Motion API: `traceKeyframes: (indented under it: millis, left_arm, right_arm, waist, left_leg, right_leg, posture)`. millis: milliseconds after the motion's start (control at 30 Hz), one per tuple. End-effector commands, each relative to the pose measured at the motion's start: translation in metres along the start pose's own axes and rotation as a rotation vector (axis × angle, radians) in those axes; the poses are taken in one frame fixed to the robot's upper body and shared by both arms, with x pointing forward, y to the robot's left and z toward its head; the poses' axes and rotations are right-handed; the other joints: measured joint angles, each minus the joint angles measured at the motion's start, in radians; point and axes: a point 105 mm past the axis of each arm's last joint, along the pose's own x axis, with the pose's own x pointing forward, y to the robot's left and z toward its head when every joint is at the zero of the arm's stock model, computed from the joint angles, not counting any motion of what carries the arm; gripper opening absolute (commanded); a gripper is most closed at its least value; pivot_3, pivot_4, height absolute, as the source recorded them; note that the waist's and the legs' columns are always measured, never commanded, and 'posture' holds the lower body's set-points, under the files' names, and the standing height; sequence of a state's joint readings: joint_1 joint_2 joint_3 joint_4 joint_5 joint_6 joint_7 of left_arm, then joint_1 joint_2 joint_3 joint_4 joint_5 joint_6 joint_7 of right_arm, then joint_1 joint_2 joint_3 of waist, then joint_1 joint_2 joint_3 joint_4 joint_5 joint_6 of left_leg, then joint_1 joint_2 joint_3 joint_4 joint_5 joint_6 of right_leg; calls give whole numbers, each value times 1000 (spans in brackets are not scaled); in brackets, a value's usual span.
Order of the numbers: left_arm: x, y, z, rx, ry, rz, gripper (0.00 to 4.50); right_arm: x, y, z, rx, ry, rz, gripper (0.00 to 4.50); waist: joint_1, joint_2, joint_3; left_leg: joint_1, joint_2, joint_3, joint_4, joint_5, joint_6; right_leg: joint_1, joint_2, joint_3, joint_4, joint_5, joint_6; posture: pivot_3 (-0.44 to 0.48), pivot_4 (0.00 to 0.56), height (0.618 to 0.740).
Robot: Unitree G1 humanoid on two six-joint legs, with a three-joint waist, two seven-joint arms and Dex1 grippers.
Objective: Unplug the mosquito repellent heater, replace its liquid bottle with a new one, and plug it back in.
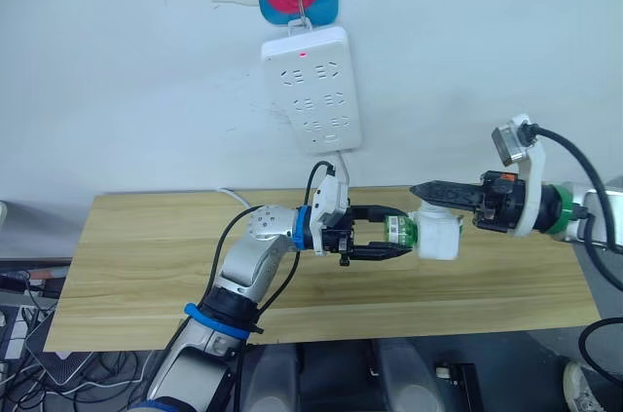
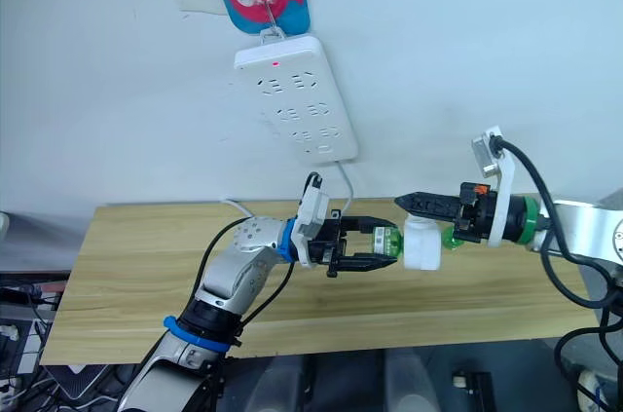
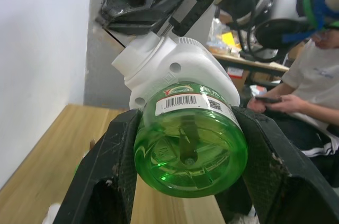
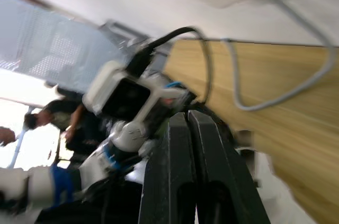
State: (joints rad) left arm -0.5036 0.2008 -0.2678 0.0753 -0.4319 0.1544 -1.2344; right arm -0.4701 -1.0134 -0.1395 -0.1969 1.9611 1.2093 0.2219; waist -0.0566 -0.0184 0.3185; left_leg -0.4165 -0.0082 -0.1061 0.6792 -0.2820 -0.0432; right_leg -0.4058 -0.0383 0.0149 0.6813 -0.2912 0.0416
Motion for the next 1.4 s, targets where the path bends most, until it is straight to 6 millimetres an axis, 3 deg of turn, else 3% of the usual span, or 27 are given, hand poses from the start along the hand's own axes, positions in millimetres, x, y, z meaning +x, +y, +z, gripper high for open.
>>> traceKeyframes:
  millis: [33, 233, 467, 600, 900, 1100, 1400]
  left_arm:
    - [-1, 1, 13, 26, -43, 10, 2287]
    - [-3, 4, 15, 28, -54, 28, 2287]
    - [-3, 5, 20, 22, -70, 24, 2287]
    - [-1, 4, 23, 20, -81, 9, 2287]
    - [3, -3, 28, -43, -98, -29, 2287]
    - [5, -11, 34, -109, -126, -57, 2287]
    - [5, -21, 40, -173, -130, -124, 2287]
  right_arm:
    - [-9, 33, -4, -120, 55, 93, 430]
    - [-36, 30, -27, -103, 89, -48, 2314]
    - [-72, 5, -38, 2, 28, -290, 4473]
    - [-76, -5, -44, 27, 7, -330, 4473]
    - [-49, 2, -40, 4, -45, -223, 4473]
    - [-44, 3, -45, 21, -27, -190, 4473]
    - [-45, 5, -35, 61, -79, -55, 4473]
  waist:
    - [0, 0, 0]
    - [7, 0, 0]
    - [2, 0, 0]
    - [-1, 0, 0]
    - [0, 0, -1]
    - [0, 0, -1]
    - [0, 0, -1]
  left_leg:
    - [0, 0, 0, 0, 0, 0]
    - [-1, 0, 0, 0, 0, 0]
    - [0, 0, 1, 0, 0, 0]
    - [1, 0, 1, 0, 0, 0]
    - [0, 0, 1, 0, 0, -1]
    - [0, 0, 1, 0, 2, -4]
    - [0, 0, 1, 1, 2, -3]
  right_leg:
    - [0, 0, 0, 0, 0, 0]
    - [0, 0, 0, -1, 0, 0]
    - [0, 0, 0, 0, 0, 0]
    - [0, 1, 1, 1, 0, 0]
    - [0, 1, 0, 0, 0, 0]
    - [0, 1, 0, 0, 0, 0]
    - [0, 1, 0, 1, 0, 0]
  posture:
    - [-93, 320, 740]
    - [-103, 313, 740]
    - [-113, 297, 740]
    - [-115, 291, 740]
    - [-101, 282, 740]
    - [-104, 287, 740]
    - [-103, 298, 740]
